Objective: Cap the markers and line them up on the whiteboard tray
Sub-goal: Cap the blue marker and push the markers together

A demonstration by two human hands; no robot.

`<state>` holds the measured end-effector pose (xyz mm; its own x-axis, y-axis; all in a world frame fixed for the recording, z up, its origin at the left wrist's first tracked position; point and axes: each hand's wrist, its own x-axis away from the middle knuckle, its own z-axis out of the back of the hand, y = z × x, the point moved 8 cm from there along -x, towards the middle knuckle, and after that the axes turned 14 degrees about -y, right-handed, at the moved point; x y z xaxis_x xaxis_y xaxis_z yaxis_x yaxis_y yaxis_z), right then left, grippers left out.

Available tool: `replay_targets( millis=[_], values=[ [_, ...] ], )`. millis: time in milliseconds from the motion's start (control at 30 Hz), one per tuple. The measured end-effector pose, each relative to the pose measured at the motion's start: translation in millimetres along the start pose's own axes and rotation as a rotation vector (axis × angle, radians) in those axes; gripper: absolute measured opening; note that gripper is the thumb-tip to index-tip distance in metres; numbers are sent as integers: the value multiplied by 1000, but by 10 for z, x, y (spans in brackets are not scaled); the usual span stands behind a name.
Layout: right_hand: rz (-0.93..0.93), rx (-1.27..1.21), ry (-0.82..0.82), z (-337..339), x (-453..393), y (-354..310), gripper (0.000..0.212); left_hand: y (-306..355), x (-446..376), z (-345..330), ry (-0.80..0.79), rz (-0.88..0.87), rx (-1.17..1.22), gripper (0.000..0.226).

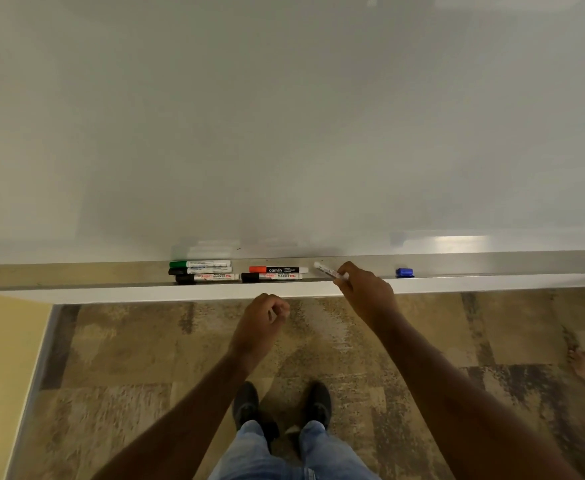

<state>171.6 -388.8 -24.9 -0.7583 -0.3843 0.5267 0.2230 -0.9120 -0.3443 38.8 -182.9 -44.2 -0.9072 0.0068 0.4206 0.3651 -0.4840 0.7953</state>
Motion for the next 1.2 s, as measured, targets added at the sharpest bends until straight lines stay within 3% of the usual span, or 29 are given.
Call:
replay_targets(
  millis=[100, 200, 500, 633, 733, 900, 1200],
  values=[
    [38, -307, -66, -74, 122, 71, 19, 132, -63, -107, -79, 41, 160, 24],
    [76, -304, -109, -140, 271, 32, 20, 299, -165, -261, -210, 104, 446, 38],
    [145, -272, -225, -183, 390, -43, 33, 395, -229, -404, -95, 146, 641, 17],
    [81, -273, 2, 126, 310, 449, 33, 349, -135, -371, -87, 139, 669, 15],
    [21, -106, 185, 355, 290, 861, 40, 298, -51, -333, -85, 162, 646, 14],
    [-81, 66, 142, 344, 167, 1237, 46, 198, 61, -284, -58, 190, 630, 13],
    [-94, 17, 108, 319, 17, 1248, 36, 72, 197, -252, -46, 225, 642, 15]
  ],
)
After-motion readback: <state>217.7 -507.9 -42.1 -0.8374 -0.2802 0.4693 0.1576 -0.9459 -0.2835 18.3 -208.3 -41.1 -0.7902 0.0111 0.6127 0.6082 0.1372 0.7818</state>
